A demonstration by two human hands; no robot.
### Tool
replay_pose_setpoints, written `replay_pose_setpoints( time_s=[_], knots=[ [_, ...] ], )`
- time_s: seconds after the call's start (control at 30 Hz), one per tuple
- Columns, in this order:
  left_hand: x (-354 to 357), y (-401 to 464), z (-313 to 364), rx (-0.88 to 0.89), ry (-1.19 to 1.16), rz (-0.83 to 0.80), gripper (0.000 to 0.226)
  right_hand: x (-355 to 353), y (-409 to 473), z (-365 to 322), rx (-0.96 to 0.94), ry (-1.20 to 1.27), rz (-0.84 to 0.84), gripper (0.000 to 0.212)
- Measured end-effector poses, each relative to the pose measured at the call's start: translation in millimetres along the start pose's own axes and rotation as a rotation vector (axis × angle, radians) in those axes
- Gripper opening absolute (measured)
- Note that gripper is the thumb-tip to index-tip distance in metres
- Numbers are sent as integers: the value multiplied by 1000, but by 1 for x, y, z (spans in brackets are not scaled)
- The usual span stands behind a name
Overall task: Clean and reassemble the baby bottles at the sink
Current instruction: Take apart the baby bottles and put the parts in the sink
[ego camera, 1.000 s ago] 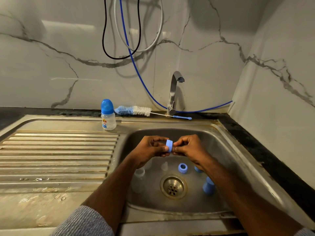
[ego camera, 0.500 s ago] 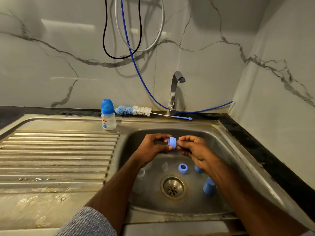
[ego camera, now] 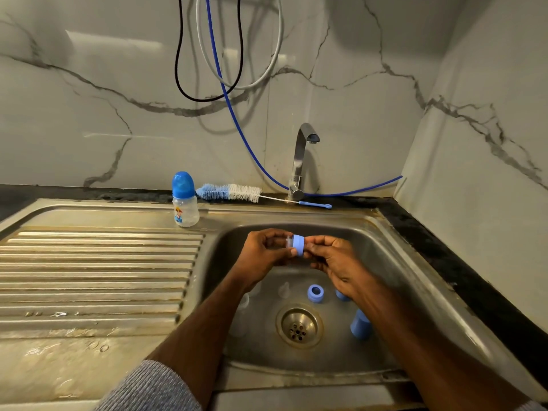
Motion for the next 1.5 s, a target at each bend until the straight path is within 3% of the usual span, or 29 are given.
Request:
replay_pose_setpoints(
  time_s=[0.13, 0.27, 0.47, 0.6, 0.7, 0.8, 0.93, 1.1, 1.3, 1.4, 1.5],
  knots=[
    [-1, 0, -1, -24, -1, 16, 34, 0, 2, 2, -33, -17, -21, 11],
    [-2, 0, -3, -82, -24, -8, 37, -1, 2, 4, -59, -65, -116, 23],
    [-6, 0, -5, -111, 79, 30, 32, -6, 14, 7, -180, -152, -32, 35],
    [-7, 2, -14, -127, 232, 118, 31, -34, 24, 20, -346, -603, -41, 49],
    [-4, -2, -14, -149, 234, 75, 29, -56, 28, 31, -397, -1126, -73, 38],
    [-2, -4, -12, -101, 277, 39, 27, -61, 28, 41, -341, -1373, -167, 29],
    [-4, -6, -11, -17, 405, 17, 26, -54, 25, 49, -293, -1424, -292, 29],
    [-2, -3, -12, -32, 425, -13, 26, -49, 25, 59, -277, -1547, -402, 26],
    [0, 0, -13, -37, 434, -36, 26, -50, 31, 70, -197, -1582, -450, 42],
    [-1, 1, -13, -22, 441, -34, 27, -50, 32, 66, -203, -1482, -396, 56],
    [-2, 2, -15, 5, 475, -28, 26, -45, 35, 51, -343, -1196, -259, 38]
  ],
)
Point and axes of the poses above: each hand's wrist, its own y-axis towards the middle knuckle, its own x-axis out of the palm, z = x × y, the point moved 1 cm from there along y, towards the middle knuckle, and after that the axes turned 15 degrees about z, right-handed, at the moved point
